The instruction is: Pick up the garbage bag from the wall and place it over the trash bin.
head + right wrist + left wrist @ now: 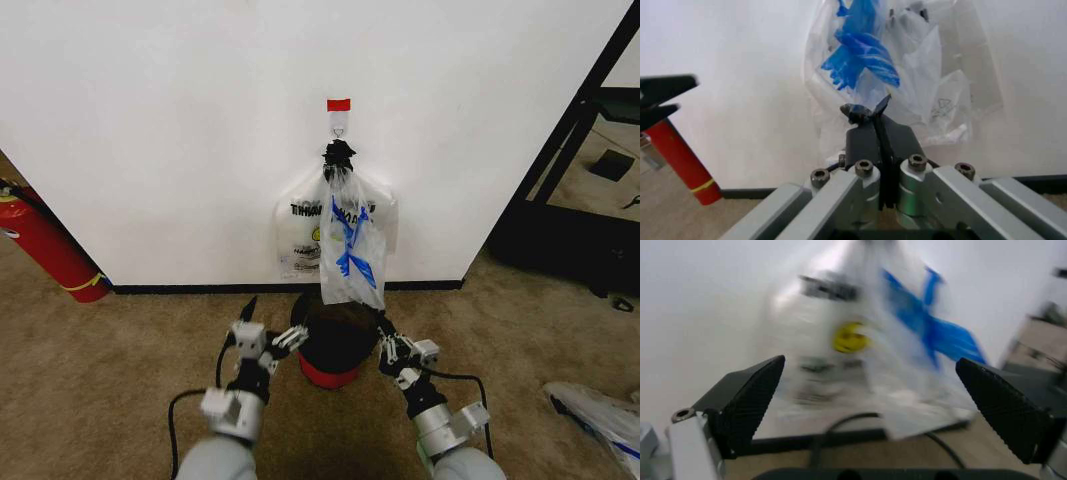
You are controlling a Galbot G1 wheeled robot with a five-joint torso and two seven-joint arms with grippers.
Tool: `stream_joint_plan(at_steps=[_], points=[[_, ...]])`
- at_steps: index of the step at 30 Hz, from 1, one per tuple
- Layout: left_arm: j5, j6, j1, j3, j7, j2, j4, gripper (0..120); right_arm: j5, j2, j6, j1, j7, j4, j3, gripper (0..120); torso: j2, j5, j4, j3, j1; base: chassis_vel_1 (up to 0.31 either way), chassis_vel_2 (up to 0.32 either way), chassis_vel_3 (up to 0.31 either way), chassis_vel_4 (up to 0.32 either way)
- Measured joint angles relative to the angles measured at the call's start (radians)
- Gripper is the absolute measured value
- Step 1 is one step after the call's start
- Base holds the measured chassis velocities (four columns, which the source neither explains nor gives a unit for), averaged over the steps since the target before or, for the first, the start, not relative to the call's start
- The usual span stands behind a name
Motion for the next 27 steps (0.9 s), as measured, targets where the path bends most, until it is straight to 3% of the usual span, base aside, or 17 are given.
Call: stream_joint_plan(at_steps=[2,6,9,14,21,24,27], points=[[-0.008,0.006,-0.01,0.006,-0.002,0.005,0.0,100,0.0,0.0,0.0,0.0,0.0,0.0,0.001,0,0.0,0.0,0.0,0.0,0.0,0.0,0.0,0.0,0.0],[-0.126,0.12,-0.269,0.108,-0.017,0.106,0.04,100,-0.013,0.005,0.001,-0.015,0.001,-0.003,0.01,0,0.0,0.0,-0.0007,0.0,0.0,0.0,0.0,0.0,0.0],[-0.229,0.212,-0.416,0.15,-0.055,0.159,0.04,100,-0.046,0.012,0.01,-0.033,-0.002,-0.008,0.013,0,0.0,0.0002,0.0003,0.0,0.0,0.0,0.0,0.0,0.0],[-0.315,0.291,-0.53,0.212,-0.082,0.194,0.027,98,-0.05,0.014,0.015,-0.043,-0.004,-0.012,0.015,0,0.0,0.0002,0.0,0.0,0.0,0.0,0.0,0.0,0.0],[-0.284,0.317,-0.641,0.366,-0.057,0.227,0.039,94,-0.051,0.016,0.017,-0.038,-0.004,-0.012,0.017,0,0.0,0.0002,0.0002,0.0,0.0,0.0,0.0,0.0,0.0],[-0.208,0.316,-0.686,0.438,-0.041,0.201,0.096,91,-0.051,0.017,0.017,-0.048,-0.004,-0.003,0.028,0,0.0,0.0001,0.0002,0.0,0.0,0.0,0.0,0.0,0.0],[-0.204,0.315,-0.704,0.449,-0.042,0.187,0.112,86,-0.051,0.016,0.017,-0.054,-0.006,-0.002,0.034,0,0.0,0.0002,0.0002,0.0,0.0,0.0,0.0,0.0,0.0]])
